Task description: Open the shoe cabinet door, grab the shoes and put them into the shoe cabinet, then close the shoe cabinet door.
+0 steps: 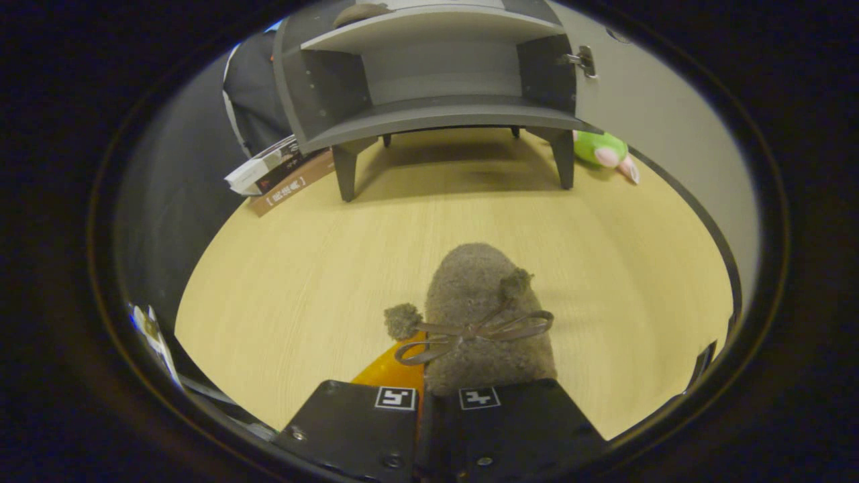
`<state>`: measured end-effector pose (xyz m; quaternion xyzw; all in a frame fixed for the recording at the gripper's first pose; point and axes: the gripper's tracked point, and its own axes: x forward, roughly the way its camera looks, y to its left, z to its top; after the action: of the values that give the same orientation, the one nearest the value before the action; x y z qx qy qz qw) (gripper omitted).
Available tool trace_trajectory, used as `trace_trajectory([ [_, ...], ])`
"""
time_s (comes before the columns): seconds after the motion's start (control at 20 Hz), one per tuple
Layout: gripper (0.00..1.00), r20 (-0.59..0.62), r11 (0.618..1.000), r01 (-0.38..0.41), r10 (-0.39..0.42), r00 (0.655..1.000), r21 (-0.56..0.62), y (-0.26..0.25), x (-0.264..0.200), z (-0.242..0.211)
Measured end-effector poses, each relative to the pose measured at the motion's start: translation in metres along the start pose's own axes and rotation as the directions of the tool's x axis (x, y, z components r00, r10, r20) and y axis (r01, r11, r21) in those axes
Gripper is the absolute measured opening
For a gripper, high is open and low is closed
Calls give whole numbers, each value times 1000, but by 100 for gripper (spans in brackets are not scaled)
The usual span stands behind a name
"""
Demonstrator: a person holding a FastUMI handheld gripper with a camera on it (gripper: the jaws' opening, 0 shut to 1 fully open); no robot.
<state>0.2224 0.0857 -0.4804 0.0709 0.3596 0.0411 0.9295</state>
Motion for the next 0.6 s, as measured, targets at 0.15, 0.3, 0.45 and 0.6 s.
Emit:
trace_trajectory([
  [0.15, 7, -22, 1000, -27, 27, 999, 9, 1, -2, 1],
  [0.3, 6, 3, 999, -36, 36, 999, -8, 3, -14, 12],
  [0.45, 6, 57, 998, -43, 46, 997, -50, 9, -37, 30],
  [0.6, 6, 131, 997, -48, 55, 990, -60, 16, -67, 55],
])
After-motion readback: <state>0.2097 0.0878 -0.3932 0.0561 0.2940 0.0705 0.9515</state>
